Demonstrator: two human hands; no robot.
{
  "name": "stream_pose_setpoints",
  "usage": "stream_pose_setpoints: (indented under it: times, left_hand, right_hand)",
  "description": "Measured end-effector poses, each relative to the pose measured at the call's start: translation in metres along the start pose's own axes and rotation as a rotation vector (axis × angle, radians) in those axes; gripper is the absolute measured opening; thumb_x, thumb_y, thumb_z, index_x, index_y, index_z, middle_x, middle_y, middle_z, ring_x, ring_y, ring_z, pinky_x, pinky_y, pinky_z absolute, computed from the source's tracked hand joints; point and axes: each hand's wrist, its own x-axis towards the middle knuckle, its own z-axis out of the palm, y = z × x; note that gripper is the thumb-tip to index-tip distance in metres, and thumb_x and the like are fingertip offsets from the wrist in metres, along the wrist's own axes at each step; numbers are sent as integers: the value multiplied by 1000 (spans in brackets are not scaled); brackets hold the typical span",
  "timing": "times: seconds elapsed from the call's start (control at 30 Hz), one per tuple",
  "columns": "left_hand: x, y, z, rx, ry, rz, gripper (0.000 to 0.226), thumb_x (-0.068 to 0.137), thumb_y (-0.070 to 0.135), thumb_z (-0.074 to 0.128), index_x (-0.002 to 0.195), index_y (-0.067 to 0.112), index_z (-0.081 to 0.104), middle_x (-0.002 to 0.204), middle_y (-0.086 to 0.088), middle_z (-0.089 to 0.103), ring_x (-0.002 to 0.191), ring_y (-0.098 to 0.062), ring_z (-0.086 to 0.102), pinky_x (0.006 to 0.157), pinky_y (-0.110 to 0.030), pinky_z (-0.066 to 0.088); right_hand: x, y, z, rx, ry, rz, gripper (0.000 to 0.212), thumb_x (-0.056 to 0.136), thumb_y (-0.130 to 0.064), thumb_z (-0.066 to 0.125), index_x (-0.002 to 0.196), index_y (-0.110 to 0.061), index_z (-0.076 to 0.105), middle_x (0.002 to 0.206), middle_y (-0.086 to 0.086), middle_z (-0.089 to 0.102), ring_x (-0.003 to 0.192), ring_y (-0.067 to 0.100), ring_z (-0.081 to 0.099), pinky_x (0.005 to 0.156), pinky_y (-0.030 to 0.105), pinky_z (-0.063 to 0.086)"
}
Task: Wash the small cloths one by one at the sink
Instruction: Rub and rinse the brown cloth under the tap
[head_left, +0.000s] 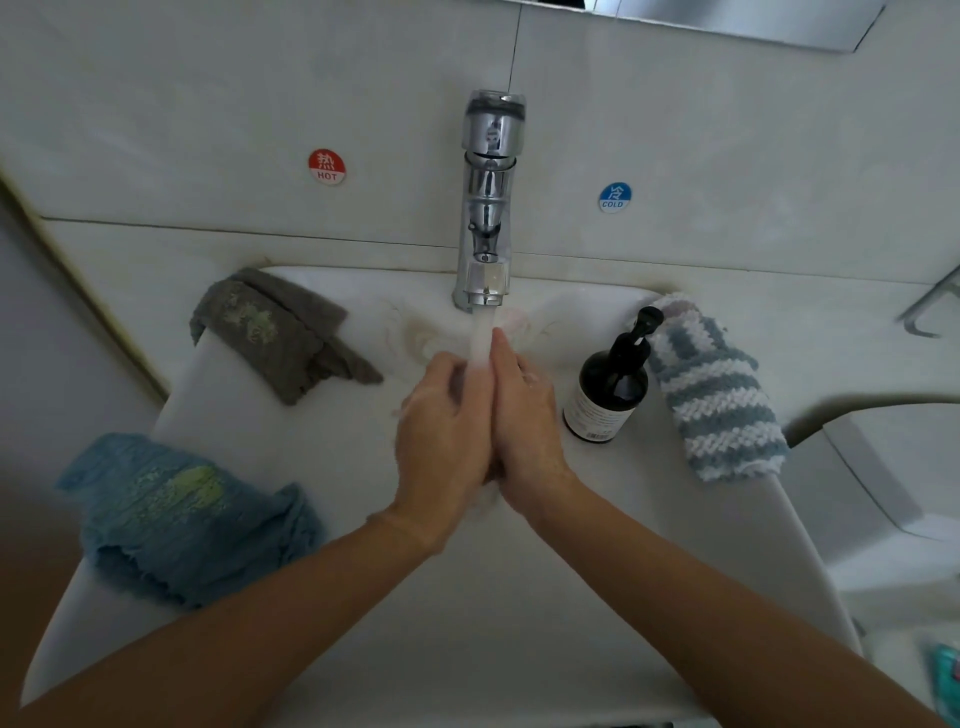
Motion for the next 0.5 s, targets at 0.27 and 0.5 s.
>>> stream_pose_setpoints:
  times: [0.27,0.5]
  left_hand:
    - [10,-2,-2,53,-14,-6,28,92,26,51,67,19,62,60,1,62,59,-14,62,57,-36,52]
    - [6,6,-3,-90,-34,-71,24,99,36,45,86,22,58,75,2,65,67,-9,65,61,-35,54]
  right_hand:
    - [3,9,5,-58,56,68,32,88,-46,48,77,-23,69,78,6,73,81,26,73,77,56,59]
    - [1,6,-2,7,18,-13,18,94,-47,57,99,-31,52,94,-5,69,85,10,69,67,28,57]
